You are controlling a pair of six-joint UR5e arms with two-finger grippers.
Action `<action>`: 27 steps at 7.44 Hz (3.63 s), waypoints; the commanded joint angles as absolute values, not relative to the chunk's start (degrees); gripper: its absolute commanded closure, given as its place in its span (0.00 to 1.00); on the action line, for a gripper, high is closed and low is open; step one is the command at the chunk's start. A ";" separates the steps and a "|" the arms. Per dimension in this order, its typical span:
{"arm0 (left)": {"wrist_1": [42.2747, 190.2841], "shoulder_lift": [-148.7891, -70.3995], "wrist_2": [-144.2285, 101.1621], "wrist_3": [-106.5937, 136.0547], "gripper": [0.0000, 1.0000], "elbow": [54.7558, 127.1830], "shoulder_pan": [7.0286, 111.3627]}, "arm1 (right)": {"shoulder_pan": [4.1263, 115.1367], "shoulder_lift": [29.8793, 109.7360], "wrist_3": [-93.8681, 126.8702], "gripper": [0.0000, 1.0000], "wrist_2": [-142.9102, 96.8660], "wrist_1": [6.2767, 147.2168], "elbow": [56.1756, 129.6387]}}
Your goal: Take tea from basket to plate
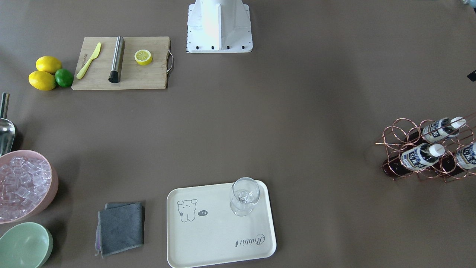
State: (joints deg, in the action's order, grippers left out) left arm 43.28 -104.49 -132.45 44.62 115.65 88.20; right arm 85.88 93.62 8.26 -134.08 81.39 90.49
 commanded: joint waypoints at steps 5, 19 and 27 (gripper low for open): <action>72.28 -104.51 -135.44 90.96 0.03 101.95 94.48 | 81.40 93.60 9.93 0.00 -134.64 81.39 96.76; 75.85 -104.94 -136.06 105.21 1.00 102.13 85.17 | 58.71 80.24 23.82 0.00 -128.32 68.20 100.81; 58.45 -110.91 -136.05 129.91 1.00 129.94 78.89 | 58.19 80.33 23.73 0.00 -127.97 67.77 101.07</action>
State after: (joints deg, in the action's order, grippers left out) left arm 59.16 -108.73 -135.97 118.55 123.00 84.27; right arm 58.83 80.44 23.58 -128.26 68.02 101.06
